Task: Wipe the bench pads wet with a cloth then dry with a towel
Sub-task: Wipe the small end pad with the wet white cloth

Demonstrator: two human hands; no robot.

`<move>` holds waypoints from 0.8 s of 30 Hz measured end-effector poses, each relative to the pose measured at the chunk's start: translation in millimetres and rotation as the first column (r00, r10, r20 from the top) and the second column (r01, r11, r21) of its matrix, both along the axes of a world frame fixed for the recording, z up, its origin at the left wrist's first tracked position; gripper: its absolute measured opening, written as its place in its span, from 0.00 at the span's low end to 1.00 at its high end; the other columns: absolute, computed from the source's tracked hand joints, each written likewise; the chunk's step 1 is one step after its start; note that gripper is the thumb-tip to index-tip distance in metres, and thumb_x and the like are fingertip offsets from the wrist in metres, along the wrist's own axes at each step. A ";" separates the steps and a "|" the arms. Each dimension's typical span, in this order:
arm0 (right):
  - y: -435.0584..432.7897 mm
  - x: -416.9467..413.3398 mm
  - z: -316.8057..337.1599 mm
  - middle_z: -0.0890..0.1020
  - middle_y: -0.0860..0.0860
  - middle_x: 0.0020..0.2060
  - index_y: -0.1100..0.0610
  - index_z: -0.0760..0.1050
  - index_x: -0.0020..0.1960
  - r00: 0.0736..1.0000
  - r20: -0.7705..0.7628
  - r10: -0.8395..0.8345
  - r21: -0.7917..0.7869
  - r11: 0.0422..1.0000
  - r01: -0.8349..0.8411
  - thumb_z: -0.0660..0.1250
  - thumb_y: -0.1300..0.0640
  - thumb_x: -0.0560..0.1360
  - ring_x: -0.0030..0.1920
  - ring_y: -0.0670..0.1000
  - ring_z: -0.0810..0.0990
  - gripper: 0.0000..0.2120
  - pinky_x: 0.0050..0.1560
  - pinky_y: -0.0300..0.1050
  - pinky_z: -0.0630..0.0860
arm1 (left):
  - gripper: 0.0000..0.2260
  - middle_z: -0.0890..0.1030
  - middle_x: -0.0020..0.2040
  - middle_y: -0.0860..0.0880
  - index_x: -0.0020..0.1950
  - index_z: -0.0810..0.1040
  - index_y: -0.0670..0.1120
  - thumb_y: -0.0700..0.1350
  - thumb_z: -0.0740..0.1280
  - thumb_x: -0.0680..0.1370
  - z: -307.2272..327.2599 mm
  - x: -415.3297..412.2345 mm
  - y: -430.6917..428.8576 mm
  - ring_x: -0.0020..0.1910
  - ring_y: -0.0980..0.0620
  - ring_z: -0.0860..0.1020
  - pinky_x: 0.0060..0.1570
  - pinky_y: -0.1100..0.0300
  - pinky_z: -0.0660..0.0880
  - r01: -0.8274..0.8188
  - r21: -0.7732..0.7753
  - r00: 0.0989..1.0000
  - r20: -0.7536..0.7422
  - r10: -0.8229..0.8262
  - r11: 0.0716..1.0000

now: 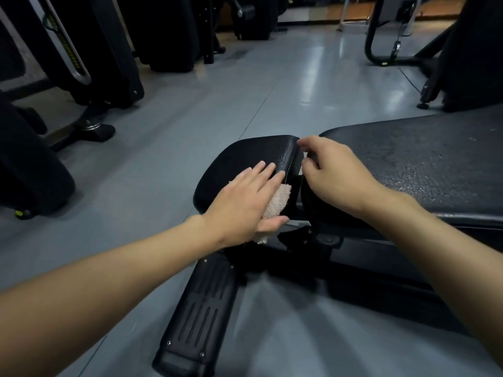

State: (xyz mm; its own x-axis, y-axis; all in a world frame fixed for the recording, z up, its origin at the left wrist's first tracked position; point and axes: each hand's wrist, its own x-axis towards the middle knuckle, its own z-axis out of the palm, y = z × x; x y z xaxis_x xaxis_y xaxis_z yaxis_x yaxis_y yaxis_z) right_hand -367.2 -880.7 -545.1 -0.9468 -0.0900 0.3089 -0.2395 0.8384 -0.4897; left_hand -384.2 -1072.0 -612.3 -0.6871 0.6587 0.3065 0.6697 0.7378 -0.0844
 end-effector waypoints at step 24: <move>-92.0 -38.5 -45.1 0.54 0.65 0.78 0.58 0.63 0.76 0.902 0.311 -0.299 0.003 0.950 0.314 0.41 0.49 0.82 0.78 0.64 0.44 0.27 0.77 0.56 0.44 | 0.18 0.76 0.52 0.55 0.56 0.77 0.46 0.41 0.52 0.72 28.4 -95.6 -42.6 0.55 0.48 0.74 0.57 0.47 0.73 -0.039 0.269 0.934 0.351 -0.060 0.962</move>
